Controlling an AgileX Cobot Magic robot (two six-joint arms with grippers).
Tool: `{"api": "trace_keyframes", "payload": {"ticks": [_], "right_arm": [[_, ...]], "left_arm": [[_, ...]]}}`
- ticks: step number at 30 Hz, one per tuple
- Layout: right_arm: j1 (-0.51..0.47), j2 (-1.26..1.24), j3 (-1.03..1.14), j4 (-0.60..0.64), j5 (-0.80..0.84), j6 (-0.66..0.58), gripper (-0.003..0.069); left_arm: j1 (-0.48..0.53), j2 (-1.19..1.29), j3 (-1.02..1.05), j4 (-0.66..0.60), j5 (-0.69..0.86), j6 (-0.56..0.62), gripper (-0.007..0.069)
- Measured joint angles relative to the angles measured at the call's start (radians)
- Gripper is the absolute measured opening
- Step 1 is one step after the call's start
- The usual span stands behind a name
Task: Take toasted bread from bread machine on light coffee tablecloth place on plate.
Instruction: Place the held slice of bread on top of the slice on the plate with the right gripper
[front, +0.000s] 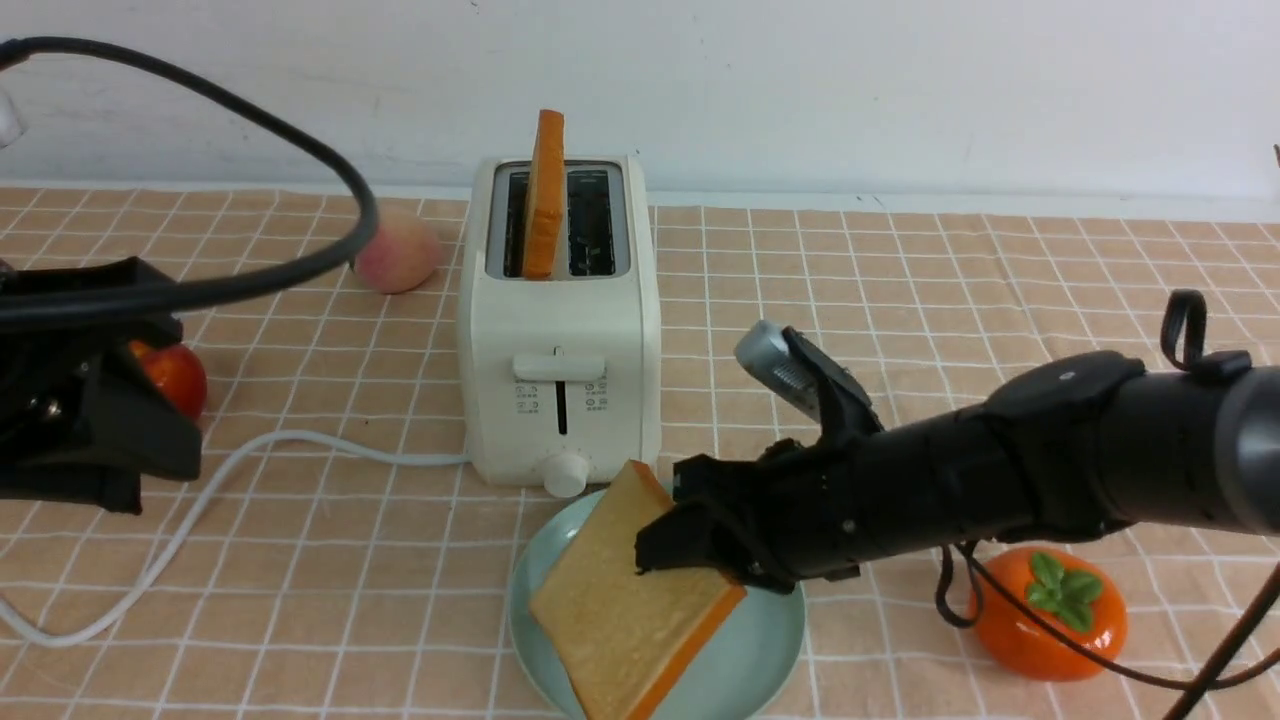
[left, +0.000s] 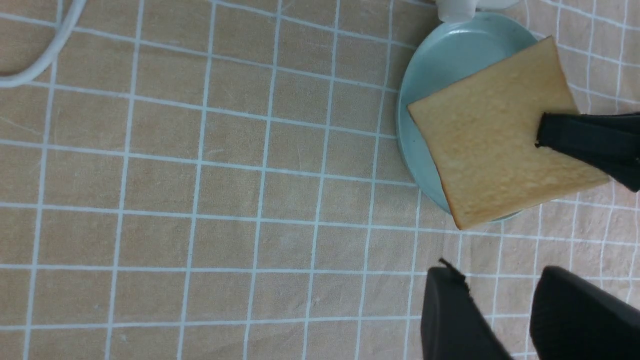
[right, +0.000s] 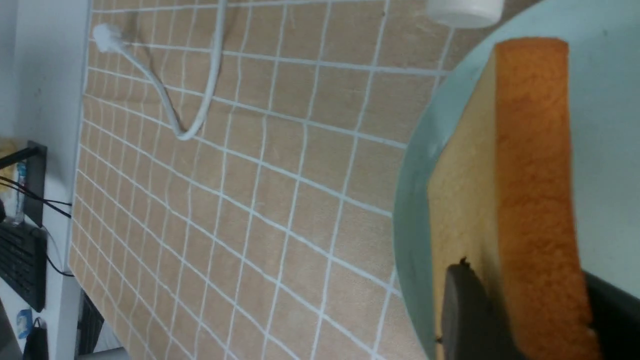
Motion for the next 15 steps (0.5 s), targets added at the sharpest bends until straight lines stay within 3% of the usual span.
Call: {"api": "trace_keyframes", "payload": {"ticks": [2, 3, 5, 6, 7, 10, 15], "right_arm": [[-0.002, -0.008, 0.000, -0.013, 0.000, -0.027, 0.0388], [-0.002, -0.009, 0.000, -0.016, 0.000, -0.029, 0.0400], [-0.026, -0.038, 0.000, -0.082, 0.003, -0.060, 0.0542], [-0.026, -0.038, 0.000, -0.088, 0.003, -0.060, 0.0551], [-0.062, -0.071, 0.000, -0.136, 0.011, -0.064, 0.0615], [-0.144, -0.133, -0.024, -0.246, 0.052, -0.017, 0.0671], [-0.276, -0.249, -0.133, -0.452, 0.183, 0.105, 0.0647]], "left_arm": [[0.000, 0.000, 0.000, 0.000, 0.000, 0.000, 0.0238], [0.000, 0.000, 0.000, 0.000, 0.000, 0.000, 0.0238], [0.000, 0.000, 0.000, -0.001, 0.000, 0.000, 0.0238], [0.000, 0.000, 0.000, -0.003, 0.000, 0.000, 0.0238], [0.000, 0.000, 0.000, -0.003, 0.000, 0.000, 0.0238], [0.000, 0.000, 0.000, -0.004, 0.000, 0.000, 0.0238], [0.000, 0.005, 0.000, -0.008, -0.083, 0.000, 0.0238]]}}
